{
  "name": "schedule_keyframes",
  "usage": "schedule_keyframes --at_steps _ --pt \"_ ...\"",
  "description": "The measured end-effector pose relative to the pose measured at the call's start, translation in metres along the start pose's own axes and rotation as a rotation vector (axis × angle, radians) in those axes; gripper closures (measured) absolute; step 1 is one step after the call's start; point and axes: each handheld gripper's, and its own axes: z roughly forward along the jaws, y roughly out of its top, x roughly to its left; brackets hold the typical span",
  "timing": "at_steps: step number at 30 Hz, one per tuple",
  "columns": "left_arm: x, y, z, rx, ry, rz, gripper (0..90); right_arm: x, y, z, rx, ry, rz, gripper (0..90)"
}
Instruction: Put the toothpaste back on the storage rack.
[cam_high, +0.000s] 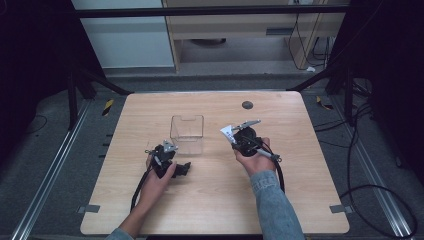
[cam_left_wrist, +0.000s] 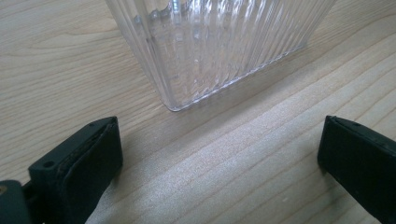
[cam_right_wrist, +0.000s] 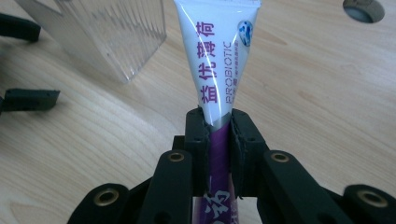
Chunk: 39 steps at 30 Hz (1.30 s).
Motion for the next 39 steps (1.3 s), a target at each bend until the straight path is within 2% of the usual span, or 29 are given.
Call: schedule_keyframes --at_steps 7,12,15,21,25,35,39 --pt "0.0 0.0 0.0 0.0 0.0 0.0 0.0 -0.002 0.01 -0.005 -0.088 -0.005 0.014 79.0" --pt "0.0 0.0 0.0 0.0 0.0 0.0 0.0 -0.001 0.016 -0.007 -0.125 0.0 0.022 79.0" --pt "0.0 0.0 0.0 0.0 0.001 0.0 0.0 -0.002 0.023 -0.007 -0.163 -0.003 0.043 79.0" --pt "0.0 0.0 0.0 0.0 0.0 0.0 0.0 0.002 0.033 -0.007 -0.213 -0.018 0.021 79.1" --pt "0.0 0.0 0.0 0.0 0.0 0.0 0.0 0.003 0.04 -0.007 -0.245 -0.023 0.022 79.0" --pt "0.0 0.0 0.0 -0.001 0.001 0.0 0.0 0.008 0.052 -0.012 -0.273 -0.038 -0.009 79.0" --pt "0.0 0.0 0.0 -0.001 0.001 0.002 0.0 0.011 0.061 -0.015 -0.303 -0.043 -0.021 79.1"
